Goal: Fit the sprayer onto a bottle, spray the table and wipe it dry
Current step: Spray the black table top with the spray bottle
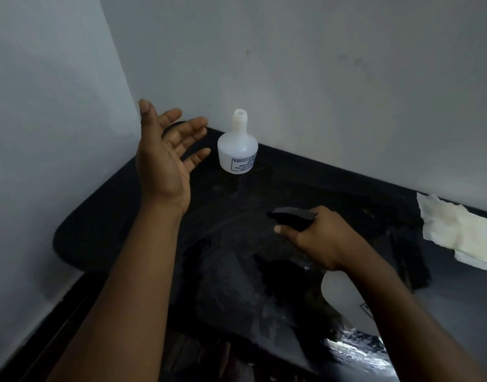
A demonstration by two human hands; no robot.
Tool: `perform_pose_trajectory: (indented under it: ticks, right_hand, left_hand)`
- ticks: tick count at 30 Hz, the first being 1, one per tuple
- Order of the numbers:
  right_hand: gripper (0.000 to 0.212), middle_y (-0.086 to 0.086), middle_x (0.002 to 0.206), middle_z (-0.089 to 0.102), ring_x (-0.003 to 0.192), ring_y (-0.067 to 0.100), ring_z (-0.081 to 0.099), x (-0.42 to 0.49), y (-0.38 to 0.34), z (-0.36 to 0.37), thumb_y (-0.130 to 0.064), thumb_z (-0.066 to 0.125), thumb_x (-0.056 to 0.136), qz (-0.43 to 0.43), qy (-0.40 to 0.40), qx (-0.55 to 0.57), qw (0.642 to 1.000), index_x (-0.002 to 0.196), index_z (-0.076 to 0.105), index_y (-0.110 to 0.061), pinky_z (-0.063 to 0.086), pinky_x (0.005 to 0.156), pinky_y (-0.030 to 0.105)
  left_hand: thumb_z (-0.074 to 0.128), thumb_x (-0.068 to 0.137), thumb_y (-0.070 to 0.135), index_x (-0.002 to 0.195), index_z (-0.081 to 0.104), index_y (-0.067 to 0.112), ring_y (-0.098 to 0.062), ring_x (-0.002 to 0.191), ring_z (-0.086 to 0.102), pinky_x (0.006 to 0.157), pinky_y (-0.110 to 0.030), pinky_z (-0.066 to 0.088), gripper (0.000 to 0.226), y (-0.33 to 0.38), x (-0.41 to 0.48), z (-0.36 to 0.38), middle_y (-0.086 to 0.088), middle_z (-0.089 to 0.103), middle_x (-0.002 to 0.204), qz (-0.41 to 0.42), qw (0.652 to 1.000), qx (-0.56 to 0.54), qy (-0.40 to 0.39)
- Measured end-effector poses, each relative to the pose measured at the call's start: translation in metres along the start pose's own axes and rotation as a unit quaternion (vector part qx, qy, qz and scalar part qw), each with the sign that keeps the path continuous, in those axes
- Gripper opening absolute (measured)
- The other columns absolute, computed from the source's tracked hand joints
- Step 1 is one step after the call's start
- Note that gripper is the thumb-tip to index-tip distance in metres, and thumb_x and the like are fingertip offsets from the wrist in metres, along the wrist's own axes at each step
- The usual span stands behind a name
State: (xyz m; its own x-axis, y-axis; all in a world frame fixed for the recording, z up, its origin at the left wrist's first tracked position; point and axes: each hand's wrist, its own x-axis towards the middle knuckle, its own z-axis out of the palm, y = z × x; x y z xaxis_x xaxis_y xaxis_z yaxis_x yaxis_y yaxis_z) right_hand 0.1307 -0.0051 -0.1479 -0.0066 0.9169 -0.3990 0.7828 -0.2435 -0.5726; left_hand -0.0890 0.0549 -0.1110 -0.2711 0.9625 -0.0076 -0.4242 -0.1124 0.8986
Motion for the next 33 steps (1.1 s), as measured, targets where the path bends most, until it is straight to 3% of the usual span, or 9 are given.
perform_pose_trajectory:
  ticks: [3,7,11,17,22,27,29,33]
  right_hand:
    - [0.025,-0.005,0.063,0.056,0.048,0.002,0.052,0.0,-0.002,0.002,-0.047,0.061,0.088,-0.003,0.012,0.002,1.0,0.089,0.061,-0.022,0.034,0.046,0.016]
    - [0.03,-0.003,0.065,0.059,0.053,0.005,0.055,-0.002,-0.002,0.002,-0.05,0.06,0.087,0.007,0.011,-0.015,1.0,0.097,0.065,-0.022,0.035,0.048,0.018]
    - [0.026,0.0,0.068,0.061,0.057,0.009,0.057,-0.001,0.004,-0.006,-0.048,0.062,0.086,0.023,0.048,0.01,0.999,0.08,0.057,-0.023,0.036,0.049,0.02]
    - [0.038,0.003,0.087,0.066,0.077,0.015,0.061,-0.007,0.007,-0.015,-0.051,0.058,0.087,-0.001,-0.046,-0.09,0.995,0.121,0.062,-0.032,0.047,0.07,0.029]
    - [0.03,0.005,0.082,0.071,0.078,0.018,0.067,-0.013,0.013,-0.022,-0.04,0.061,0.09,-0.008,-0.091,-0.063,0.994,0.116,0.065,-0.025,0.053,0.084,0.037]
    - [0.03,0.007,0.077,0.073,0.069,0.014,0.067,-0.015,0.004,-0.011,-0.042,0.063,0.087,-0.026,-0.144,-0.068,0.987,0.113,0.068,-0.028,0.053,0.079,0.033]
    - [0.031,0.004,0.08,0.074,0.074,0.017,0.068,-0.015,0.002,-0.007,-0.046,0.064,0.085,-0.023,-0.167,-0.094,0.981,0.113,0.068,-0.032,0.054,0.083,0.037]
    - [0.032,0.006,0.088,0.069,0.082,0.019,0.066,-0.006,0.009,-0.005,-0.044,0.063,0.086,0.041,-0.13,-0.135,0.981,0.105,0.065,-0.019,0.053,0.086,0.037]
  left_hand:
    - [0.027,0.103,0.06,0.12,0.06,0.017,-0.018,0.101,0.076,0.075,-0.033,0.056,0.056,0.0,0.0,0.0,-0.003,0.081,0.101,0.002,1.0,0.002,-0.003]
    - [0.027,0.103,0.06,0.12,0.06,0.017,-0.018,0.101,0.076,0.076,-0.033,0.057,0.057,-0.001,0.0,0.0,-0.003,0.081,0.1,0.003,1.0,0.0,-0.003]
    - [0.026,0.103,0.06,0.122,0.06,0.016,-0.018,0.101,0.075,0.076,-0.034,0.056,0.059,-0.001,-0.001,0.0,-0.004,0.081,0.102,0.002,1.0,-0.004,-0.007]
    - [0.025,0.103,0.06,0.126,0.06,0.013,-0.02,0.103,0.075,0.077,-0.033,0.056,0.063,-0.002,-0.005,0.0,-0.007,0.081,0.105,-0.004,1.0,-0.013,-0.005]
    - [0.023,0.104,0.059,0.128,0.059,0.011,-0.021,0.104,0.075,0.078,-0.034,0.056,0.065,-0.003,-0.006,-0.001,-0.008,0.08,0.107,-0.001,1.0,-0.012,-0.008]
    - [0.023,0.105,0.058,0.128,0.058,0.01,-0.022,0.102,0.075,0.077,-0.033,0.056,0.064,-0.002,-0.004,-0.001,-0.009,0.08,0.107,0.004,1.0,-0.011,-0.01]
    - [0.023,0.105,0.058,0.127,0.059,0.011,-0.022,0.103,0.075,0.077,-0.033,0.056,0.063,-0.002,-0.004,0.0,-0.009,0.08,0.107,0.001,1.0,-0.009,-0.009]
    - [0.023,0.105,0.058,0.127,0.059,0.011,-0.021,0.102,0.075,0.077,-0.032,0.056,0.063,-0.003,-0.004,0.0,-0.008,0.08,0.106,0.001,1.0,-0.004,-0.007]
